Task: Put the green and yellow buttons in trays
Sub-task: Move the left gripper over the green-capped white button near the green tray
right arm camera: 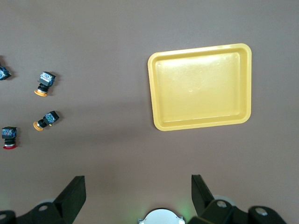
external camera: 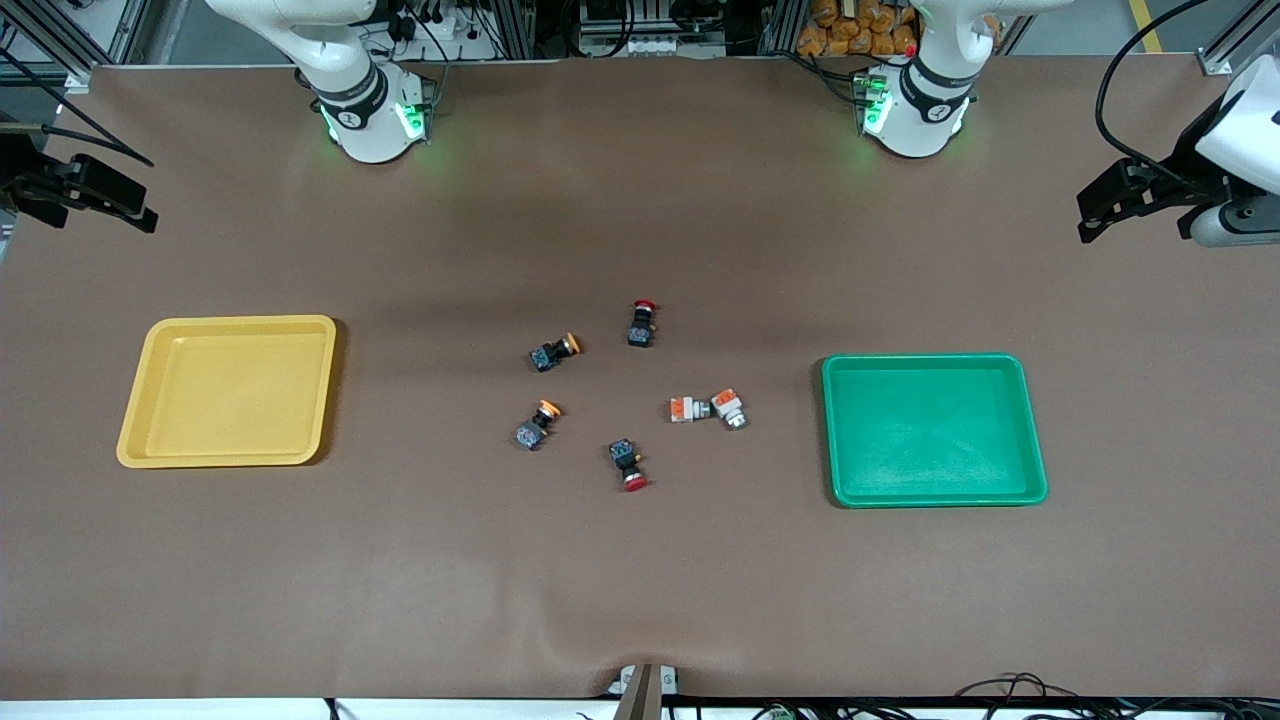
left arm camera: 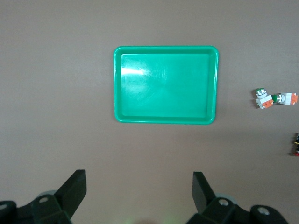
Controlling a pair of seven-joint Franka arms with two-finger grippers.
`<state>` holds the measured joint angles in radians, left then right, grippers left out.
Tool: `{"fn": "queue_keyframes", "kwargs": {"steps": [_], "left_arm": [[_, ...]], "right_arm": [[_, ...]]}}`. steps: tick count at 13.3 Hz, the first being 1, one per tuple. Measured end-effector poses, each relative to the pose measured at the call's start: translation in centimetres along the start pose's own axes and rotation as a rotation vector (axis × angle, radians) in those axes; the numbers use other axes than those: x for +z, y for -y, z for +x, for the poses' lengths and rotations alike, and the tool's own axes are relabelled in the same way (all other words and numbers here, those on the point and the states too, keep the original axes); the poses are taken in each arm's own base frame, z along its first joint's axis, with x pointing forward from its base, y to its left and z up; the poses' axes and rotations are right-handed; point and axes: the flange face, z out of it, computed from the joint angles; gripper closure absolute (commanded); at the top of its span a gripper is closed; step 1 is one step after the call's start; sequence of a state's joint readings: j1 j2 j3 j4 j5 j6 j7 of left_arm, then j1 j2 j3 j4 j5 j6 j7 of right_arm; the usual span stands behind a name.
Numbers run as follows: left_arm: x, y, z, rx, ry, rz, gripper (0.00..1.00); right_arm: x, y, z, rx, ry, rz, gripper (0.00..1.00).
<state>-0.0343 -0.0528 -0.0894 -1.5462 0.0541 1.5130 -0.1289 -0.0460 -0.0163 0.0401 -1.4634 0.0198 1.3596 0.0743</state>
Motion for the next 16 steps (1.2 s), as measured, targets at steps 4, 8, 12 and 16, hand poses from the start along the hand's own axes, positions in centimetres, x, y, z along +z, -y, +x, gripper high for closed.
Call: {"fn": "queue_keyframes", "kwargs": {"steps": [4,8,12,16], "left_arm": [[0.0,0.1,0.0,-0.002,0.0,0.0,0.0],[0.5,0.1,0.3,-0.002,0.011,0.0,0.0],[5.2,-2.7,2.2,0.039,0.104,-0.042,0.0],[12.1,-9.2,4.5,0.031,0.097,-0.083,0.0]], "right_arm": [[0.0,0.0,0.0,0.0,0.0,0.0,0.0],[0.3,0.0,0.2,0.0,0.006,0.0,0.0],[0.8,0.0,0.6,0.0,0.015,0.0,0.0],[0.7,0.1,0.6,-0.001,0.014,0.0,0.0]]}}
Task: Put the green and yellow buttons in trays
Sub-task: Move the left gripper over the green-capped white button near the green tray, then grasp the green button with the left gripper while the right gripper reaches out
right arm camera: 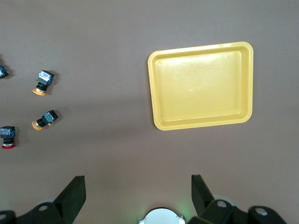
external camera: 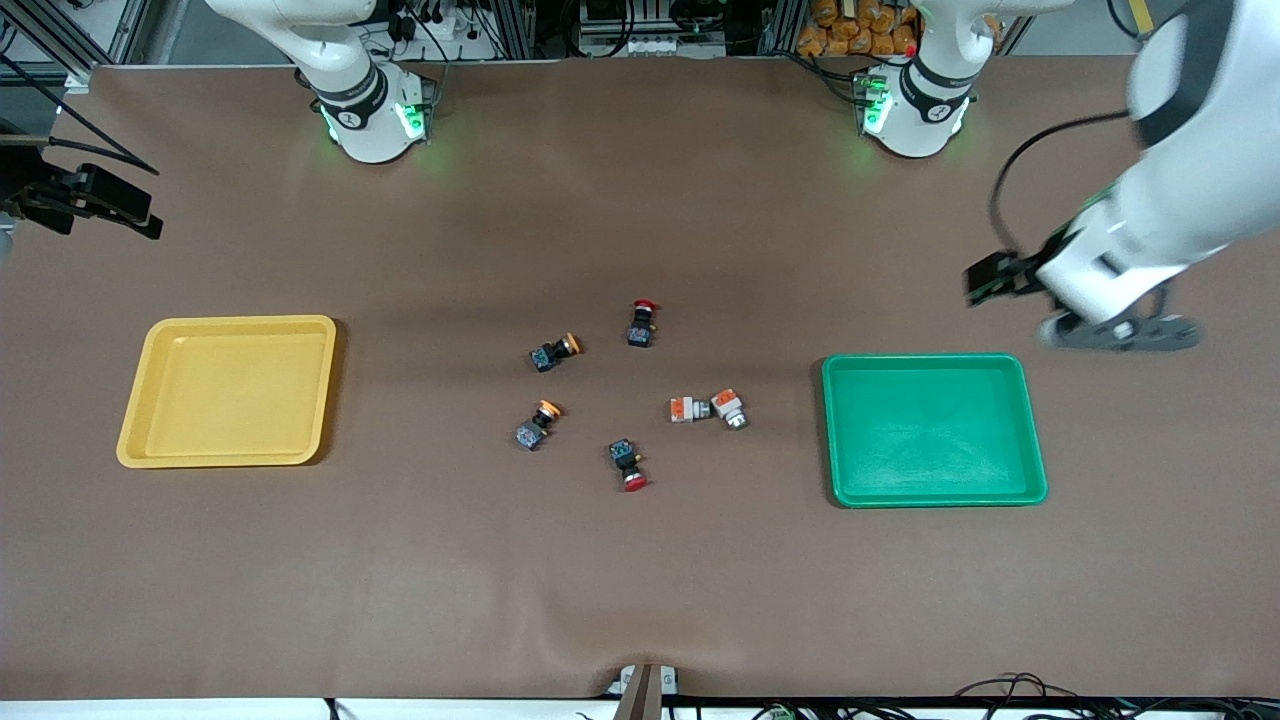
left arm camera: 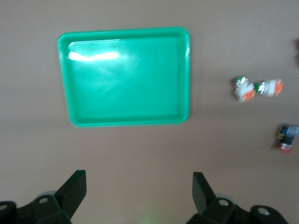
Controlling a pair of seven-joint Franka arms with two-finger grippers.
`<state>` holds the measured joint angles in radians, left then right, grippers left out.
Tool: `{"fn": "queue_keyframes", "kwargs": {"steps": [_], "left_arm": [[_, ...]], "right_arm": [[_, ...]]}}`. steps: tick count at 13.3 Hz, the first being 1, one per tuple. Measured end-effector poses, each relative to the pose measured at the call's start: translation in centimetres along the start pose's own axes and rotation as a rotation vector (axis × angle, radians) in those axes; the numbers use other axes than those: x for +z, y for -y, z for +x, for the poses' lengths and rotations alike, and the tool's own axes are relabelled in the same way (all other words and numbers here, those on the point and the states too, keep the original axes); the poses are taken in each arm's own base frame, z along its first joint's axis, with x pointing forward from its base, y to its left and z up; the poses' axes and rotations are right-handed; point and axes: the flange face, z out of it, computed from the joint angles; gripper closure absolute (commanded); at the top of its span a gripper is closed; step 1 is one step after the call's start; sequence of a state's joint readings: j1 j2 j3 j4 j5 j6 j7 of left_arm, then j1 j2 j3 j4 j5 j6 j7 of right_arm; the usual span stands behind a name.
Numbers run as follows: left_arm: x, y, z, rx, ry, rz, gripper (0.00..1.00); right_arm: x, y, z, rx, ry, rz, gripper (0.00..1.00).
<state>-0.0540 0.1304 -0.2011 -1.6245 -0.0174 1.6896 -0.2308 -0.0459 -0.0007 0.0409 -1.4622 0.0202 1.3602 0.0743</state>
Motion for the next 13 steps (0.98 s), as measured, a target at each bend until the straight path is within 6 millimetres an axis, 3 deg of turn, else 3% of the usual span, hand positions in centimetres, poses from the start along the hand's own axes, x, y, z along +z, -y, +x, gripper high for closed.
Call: {"fn": "queue_keyframes", "kwargs": {"steps": [4,7,10,13], "left_arm": [[9.0,-10.2,-0.5,-0.199,-0.011,-0.028,0.0],[16.8,-15.7,-0.5,-0.397,-0.014,0.002,0.0],[24.4,-19.2,0.1,-0.585,-0.061,0.01,0.0],[29.3,-21.4,0.7,-0.739,-0.081,-0.028,0.0]], "right_arm": [[0.3,0.1,0.2,-0.001,0.006,0.001,0.0],[0.4,0.1,0.3,-0.003,0.007,0.002,0.0],[0.7,0.3,0.5,-0.007,0.013,0.002,0.0],[1.1,0.5,0.8,-0.009,0.02,0.001,0.0]]}}
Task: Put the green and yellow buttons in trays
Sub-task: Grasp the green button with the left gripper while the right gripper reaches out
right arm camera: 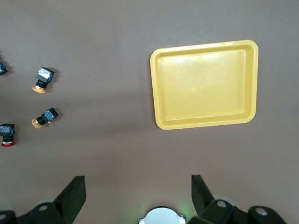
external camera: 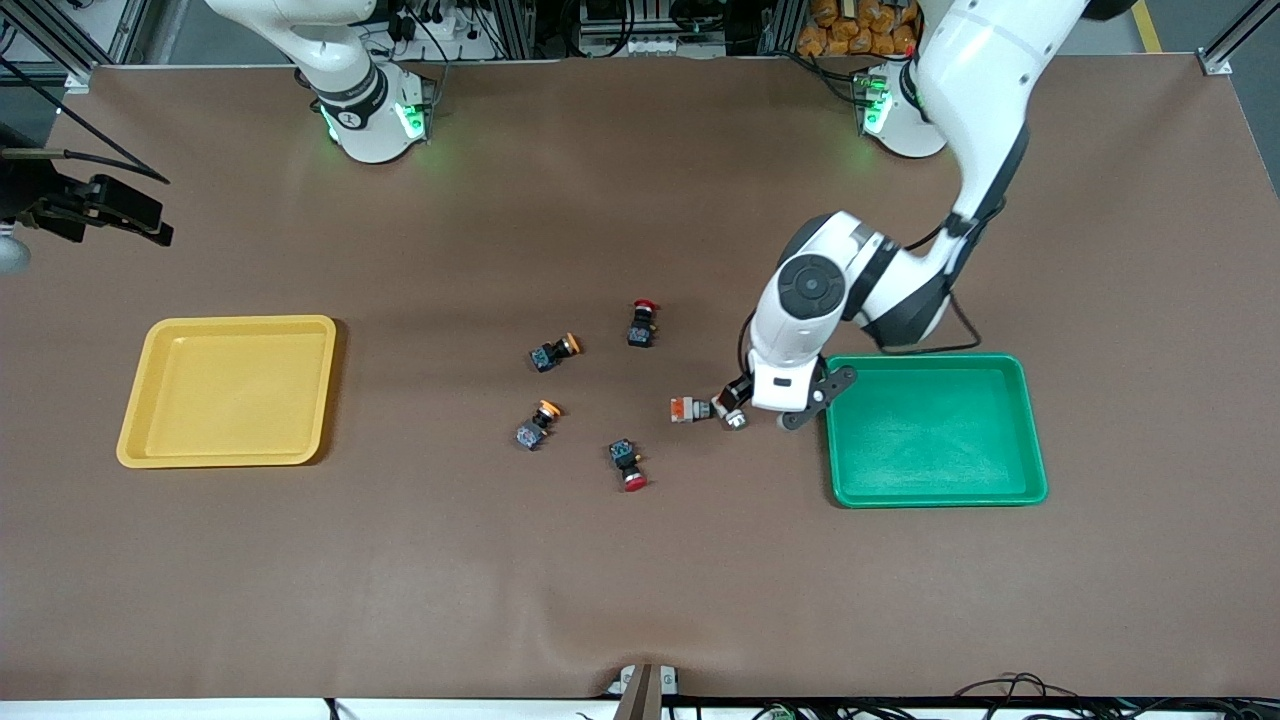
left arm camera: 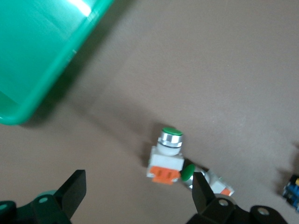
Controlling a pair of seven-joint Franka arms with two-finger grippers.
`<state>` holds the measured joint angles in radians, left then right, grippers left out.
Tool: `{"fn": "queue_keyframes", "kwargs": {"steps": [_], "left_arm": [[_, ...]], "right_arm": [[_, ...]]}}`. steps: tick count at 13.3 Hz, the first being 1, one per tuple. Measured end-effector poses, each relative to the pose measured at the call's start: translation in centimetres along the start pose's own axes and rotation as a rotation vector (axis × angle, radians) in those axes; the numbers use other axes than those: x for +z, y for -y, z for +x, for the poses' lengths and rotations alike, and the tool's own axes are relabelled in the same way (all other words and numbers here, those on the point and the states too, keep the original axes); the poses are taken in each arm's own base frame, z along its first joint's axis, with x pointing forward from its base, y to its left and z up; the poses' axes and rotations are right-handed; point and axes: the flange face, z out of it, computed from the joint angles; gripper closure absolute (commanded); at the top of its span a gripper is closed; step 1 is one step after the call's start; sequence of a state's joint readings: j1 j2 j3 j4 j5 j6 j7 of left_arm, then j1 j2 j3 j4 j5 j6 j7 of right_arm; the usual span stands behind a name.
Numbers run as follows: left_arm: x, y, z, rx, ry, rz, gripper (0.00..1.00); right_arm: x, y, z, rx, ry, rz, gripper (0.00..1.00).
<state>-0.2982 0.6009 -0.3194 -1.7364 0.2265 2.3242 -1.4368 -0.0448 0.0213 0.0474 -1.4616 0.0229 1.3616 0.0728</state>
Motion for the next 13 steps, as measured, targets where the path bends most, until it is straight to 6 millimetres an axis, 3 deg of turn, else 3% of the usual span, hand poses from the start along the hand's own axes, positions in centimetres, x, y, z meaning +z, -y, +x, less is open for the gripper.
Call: {"fn": "queue_keyframes", "kwargs": {"steps": [2,4,6,13], "left_arm": [[1.7,-0.9,-1.1,-0.03,0.0,0.009,0.0],[2.8,-1.2,-1.6,-0.049,0.005,0.006,0.0],[3.5,-1.3,-1.3,-0.072,0.006,-0.005,0.0],[6.0,-1.1,-1.1,-0.082,0.02,-0.006,0.02]], "right_arm": [[1.6,0.2,1.3,-0.004,0.026,0.001,0.0],[5.5,0.3,4.1,-0.006,0.085,0.0,0.0],[8.1,0.3,5.8,-0.005,0.121,0.001,0.0],[7.9,2.0,5.9,-0.037,0.118,-0.003,0.0]]}}
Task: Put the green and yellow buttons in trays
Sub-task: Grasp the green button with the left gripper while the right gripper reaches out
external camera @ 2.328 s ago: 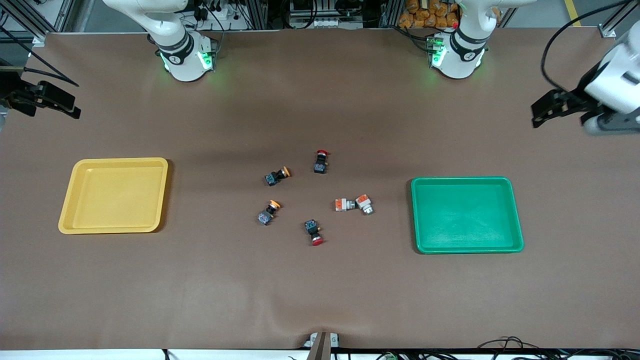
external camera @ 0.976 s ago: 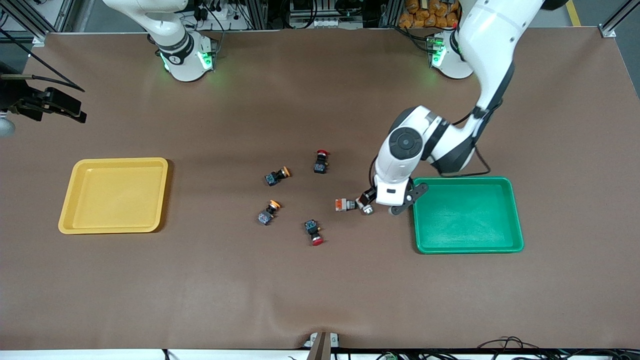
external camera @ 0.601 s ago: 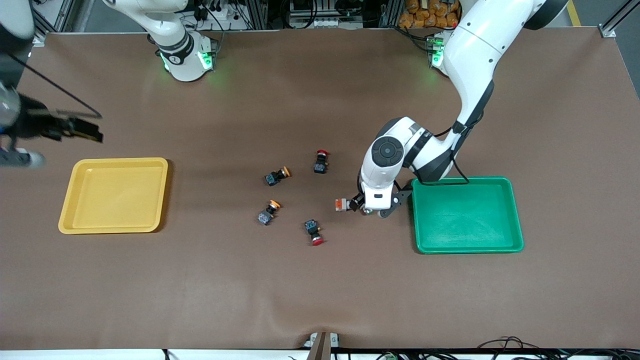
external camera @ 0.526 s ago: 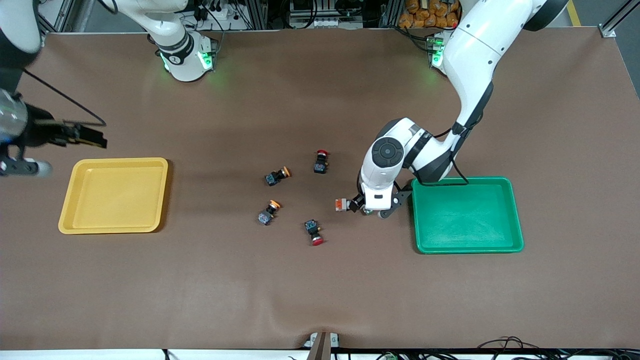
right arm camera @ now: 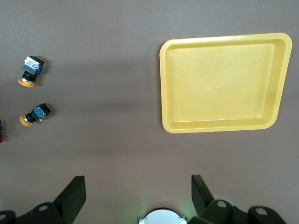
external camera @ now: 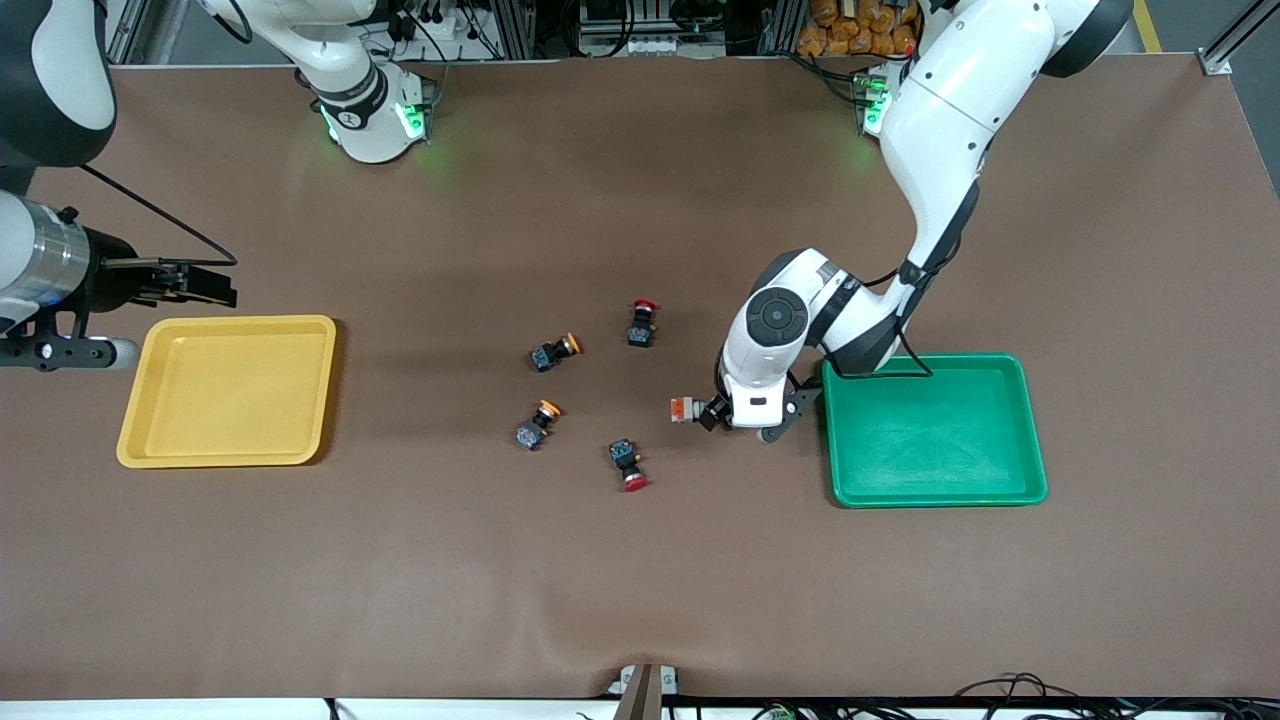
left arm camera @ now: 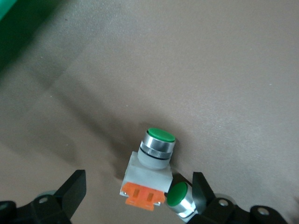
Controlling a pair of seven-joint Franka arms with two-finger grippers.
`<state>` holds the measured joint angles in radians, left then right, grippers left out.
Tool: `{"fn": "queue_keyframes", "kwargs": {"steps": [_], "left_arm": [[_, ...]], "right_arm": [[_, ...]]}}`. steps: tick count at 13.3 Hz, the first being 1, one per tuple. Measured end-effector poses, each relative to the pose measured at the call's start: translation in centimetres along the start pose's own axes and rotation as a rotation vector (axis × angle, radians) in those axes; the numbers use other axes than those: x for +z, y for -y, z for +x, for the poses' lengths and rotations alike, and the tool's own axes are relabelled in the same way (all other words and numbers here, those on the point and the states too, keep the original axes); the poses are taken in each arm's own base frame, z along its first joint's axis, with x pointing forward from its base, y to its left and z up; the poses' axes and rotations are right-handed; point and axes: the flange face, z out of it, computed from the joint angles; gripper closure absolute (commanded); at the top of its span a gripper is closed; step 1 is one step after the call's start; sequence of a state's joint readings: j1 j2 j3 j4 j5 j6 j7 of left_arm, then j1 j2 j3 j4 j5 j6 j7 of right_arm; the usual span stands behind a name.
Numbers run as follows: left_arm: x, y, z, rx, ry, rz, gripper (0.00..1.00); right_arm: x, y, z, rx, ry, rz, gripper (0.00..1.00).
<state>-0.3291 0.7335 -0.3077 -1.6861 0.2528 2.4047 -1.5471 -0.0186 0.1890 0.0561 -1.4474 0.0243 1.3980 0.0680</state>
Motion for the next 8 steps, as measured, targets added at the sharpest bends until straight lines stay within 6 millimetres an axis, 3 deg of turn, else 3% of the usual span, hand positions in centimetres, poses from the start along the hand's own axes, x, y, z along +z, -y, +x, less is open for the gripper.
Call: {"fn": "queue_keyframes", "kwargs": {"steps": [3,5,6,7,8], "left_arm": [[0.7,0.2,0.0,-0.002,0.004,0.009,0.19],[0.9,0.2,0.1,-0.002,0.005,0.012,0.37],[0.9,0.2,0.1,-0.003,0.005,0.013,0.49],[1.0,0.3,0.1,-0.003,0.005,0.013,0.71],[1.1,0.3,0.1,-0.003,0.006,0.014,1.0]], "right_arm": [[-0.1,-0.4,0.0,0.013,0.002,0.048,0.0],[-0.1,-2.1,0.5,0.045,-0.02,0.094,0.0],[0.0,-3.0,1.2,0.062,-0.052,0.108,0.0],[0.3,-3.6,2.1,0.074,-0.08,0.116,0.0],[1.0,-3.8,3.1,0.081,-0.098,0.124,0.0]]}}
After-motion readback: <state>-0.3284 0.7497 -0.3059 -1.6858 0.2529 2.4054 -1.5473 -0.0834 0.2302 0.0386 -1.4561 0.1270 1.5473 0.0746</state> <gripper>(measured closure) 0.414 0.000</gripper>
